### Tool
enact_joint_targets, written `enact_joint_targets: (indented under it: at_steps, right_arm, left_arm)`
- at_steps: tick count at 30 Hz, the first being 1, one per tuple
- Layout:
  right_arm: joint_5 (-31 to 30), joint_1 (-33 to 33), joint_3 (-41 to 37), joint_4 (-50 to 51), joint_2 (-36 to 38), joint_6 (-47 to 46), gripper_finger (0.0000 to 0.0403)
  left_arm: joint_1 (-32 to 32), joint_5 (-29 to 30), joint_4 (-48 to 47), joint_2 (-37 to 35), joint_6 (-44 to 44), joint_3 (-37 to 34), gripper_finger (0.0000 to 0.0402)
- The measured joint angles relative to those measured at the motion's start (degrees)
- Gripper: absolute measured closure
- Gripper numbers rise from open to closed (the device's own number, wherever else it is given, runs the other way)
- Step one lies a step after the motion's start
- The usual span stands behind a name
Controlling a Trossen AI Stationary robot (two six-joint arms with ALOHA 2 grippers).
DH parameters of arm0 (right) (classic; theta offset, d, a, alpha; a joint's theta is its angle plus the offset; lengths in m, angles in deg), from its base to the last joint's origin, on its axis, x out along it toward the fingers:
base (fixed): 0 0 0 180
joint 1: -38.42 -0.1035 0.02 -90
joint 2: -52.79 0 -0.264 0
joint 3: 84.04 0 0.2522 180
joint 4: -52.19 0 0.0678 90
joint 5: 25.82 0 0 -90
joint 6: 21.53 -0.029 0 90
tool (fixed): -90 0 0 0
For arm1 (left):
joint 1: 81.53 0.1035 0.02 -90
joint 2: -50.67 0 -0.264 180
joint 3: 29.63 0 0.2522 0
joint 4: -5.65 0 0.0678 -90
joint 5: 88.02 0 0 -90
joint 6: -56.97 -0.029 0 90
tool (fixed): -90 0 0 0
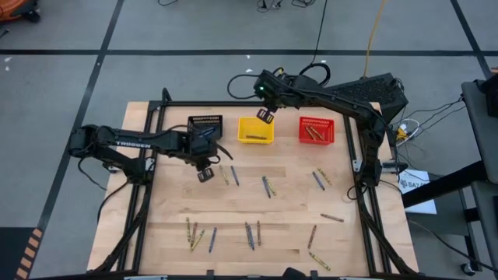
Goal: Sort crayons
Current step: Put the green crayon into the red bin
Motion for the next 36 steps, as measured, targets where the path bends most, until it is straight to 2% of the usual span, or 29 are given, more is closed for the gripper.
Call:
enact_joint_targets:
  at_steps: [8, 11, 15, 21, 26, 36]
  right_arm:
    - [-2.1, 0.1, 0.0, 4.0, 0.0, -0.6, 0.0318]
    - [-3.3, 0.0, 0.0, 10.2, 0.3, -1.9, 0.0318]
    - [-3.2, 0.0, 0.0, 16.4, 1.0, -1.8, 0.0318]
    - [-3.3, 0.3, 0.0, 17.7, 2.1, -0.8, 0.0318]
    - [-3.4, 0.3, 0.0, 17.9, 2.6, 0.1, 0.0318]
    - [-3.4, -0.3, 0.0, 24.2, 2.6, -5.1, 0.0318]
  left_arm:
    - [0.0, -3.3, 6.2, 0.0, 1.4, 0.0, 0.0331]
    - [-1.7, -4.8, 5.2, 0.0, 1.4, 0.0, 0.0331]
    - [-6.2, -2.9, 1.7, 0.1, 2.7, 0.0, 0.0331]
    - [-15.7, -3.2, 1.5, 0.4, 18.4, 0.0, 0.0331]
    - [-22.2, -2.9, -1.0, 0.4, 35.7, 0.0, 0.0331]
    - [-30.0, -1.6, -5.8, 0.5, 62.6, 0.0, 0.0331]
